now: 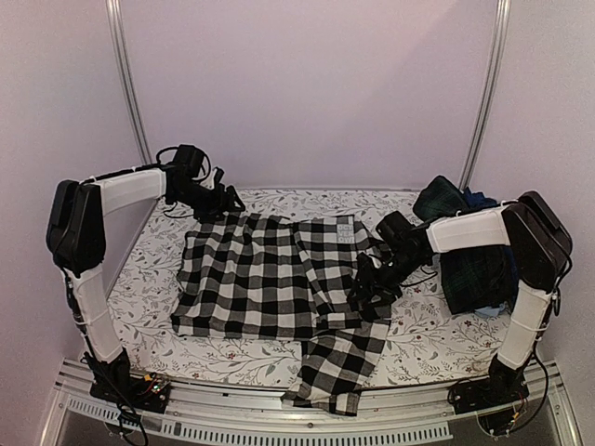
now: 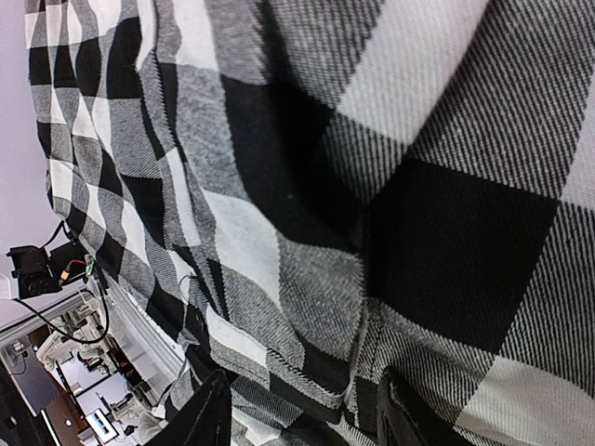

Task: Fold and stack the mixed laundry pile
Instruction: Adjust the flattened shirt at the center of the board.

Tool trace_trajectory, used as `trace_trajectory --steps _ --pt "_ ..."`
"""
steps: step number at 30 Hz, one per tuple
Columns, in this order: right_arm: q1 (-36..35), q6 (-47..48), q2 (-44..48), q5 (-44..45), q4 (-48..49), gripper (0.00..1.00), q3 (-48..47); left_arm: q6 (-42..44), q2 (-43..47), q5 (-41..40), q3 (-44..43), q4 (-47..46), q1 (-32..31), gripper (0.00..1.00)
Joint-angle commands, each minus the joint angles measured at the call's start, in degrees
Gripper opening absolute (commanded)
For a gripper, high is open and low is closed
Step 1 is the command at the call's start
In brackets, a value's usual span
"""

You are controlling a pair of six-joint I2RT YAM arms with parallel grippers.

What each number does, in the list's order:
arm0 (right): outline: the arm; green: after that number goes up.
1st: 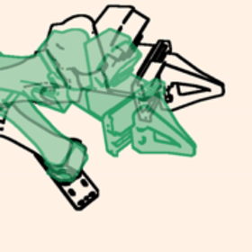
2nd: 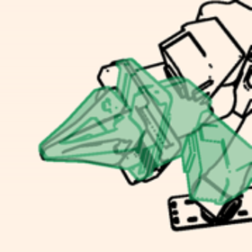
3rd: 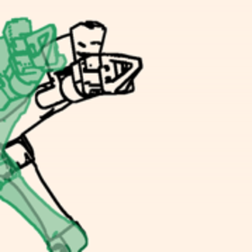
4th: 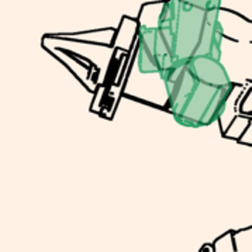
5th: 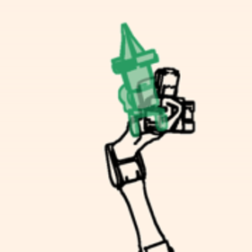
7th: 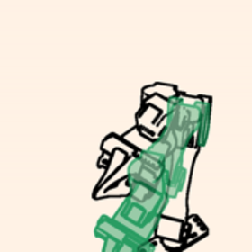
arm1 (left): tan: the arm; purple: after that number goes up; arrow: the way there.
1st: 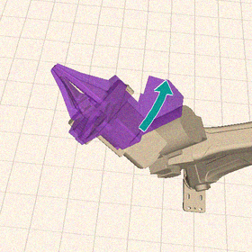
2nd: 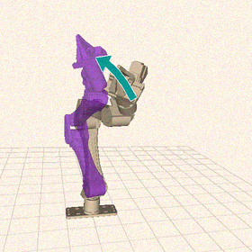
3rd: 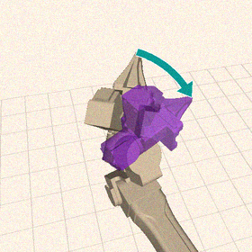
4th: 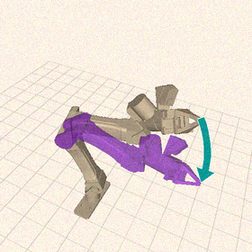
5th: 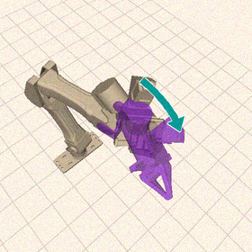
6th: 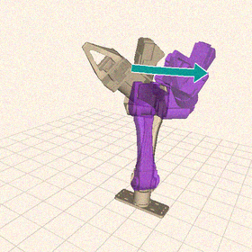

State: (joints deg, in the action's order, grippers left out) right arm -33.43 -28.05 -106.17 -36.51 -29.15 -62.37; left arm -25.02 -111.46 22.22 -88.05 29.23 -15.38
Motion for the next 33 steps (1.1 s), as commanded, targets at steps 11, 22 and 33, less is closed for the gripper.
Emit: trace_trajectory --steps 11,22,33 --pt "-1.4 -0.8 -1.8 -3.9 1.9 0.23 -2.0 1.5 0.1 0.1 0.9 -0.3 -0.2 0.79" --pt "2.1 2.7 0.4 -6.1 -1.7 0.00 -17.6 1.6 0.1 -0.2 0.7 0.0 0.7 0.79" --pt "15.8 -5.5 -26.1 -10.3 10.4 0.00 -74.0 1.1 2.3 -2.0 0.2 -0.3 3.2 0.81"
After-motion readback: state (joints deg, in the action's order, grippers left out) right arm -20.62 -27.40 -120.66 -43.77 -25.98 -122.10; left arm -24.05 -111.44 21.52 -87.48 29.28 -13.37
